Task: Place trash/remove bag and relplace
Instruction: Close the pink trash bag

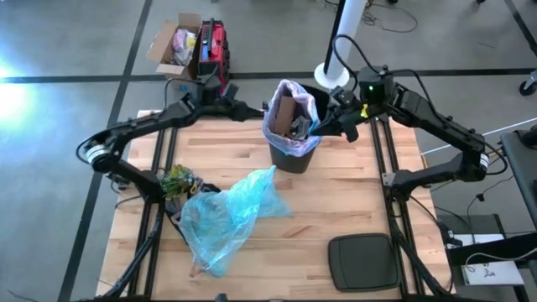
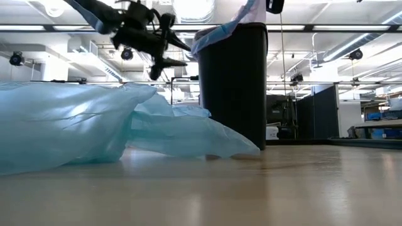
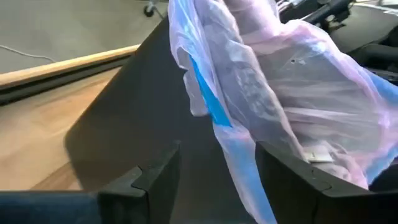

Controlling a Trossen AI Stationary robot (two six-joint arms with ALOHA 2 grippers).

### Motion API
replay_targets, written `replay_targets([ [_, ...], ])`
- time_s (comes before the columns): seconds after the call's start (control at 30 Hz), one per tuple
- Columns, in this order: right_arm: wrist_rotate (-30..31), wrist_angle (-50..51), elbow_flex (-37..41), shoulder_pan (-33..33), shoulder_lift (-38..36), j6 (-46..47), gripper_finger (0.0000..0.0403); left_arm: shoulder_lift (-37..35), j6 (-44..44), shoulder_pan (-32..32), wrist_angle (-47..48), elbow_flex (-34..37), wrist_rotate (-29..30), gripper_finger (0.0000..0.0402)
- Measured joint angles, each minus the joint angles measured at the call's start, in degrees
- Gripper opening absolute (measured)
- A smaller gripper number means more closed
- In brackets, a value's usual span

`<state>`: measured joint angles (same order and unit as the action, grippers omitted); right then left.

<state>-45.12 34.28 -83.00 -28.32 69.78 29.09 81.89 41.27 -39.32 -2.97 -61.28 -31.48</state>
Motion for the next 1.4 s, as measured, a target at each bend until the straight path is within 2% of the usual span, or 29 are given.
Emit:
replay_targets([
  [0.3,1.88,1.51,0.0,0.09,0.05,-0.47,0.0,6.51,6.75,-0.19,-16.61,0.0,-5.83,0.0225],
  [0.4,3.5,1.51,0.0,0.09,0.05,-0.96,0.0,7.86,9.32,-0.19,-20.13,0.0,-8.05,0.0223],
  [0.63,4.67,1.66,0.02,0.09,0.05,-2.19,0.0,10.22,11.81,-0.19,-23.8,-0.13,-7.82,0.0199],
  [0.9,4.84,1.92,0.02,0.22,0.05,-2.37,0.0,9.17,12.81,-0.25,-28.22,-0.02,-8.08,0.0143],
  [1.27,4.84,1.95,0.04,0.22,0.05,-2.79,0.0,8.5,12.81,-0.28,-27.73,-0.02,-8.2,0.0009],
  [1.4,4.84,1.95,0.06,0.22,0.05,-2.83,0.0,8.5,12.34,-0.28,-26.33,0.0,-8.24,0.0013],
])
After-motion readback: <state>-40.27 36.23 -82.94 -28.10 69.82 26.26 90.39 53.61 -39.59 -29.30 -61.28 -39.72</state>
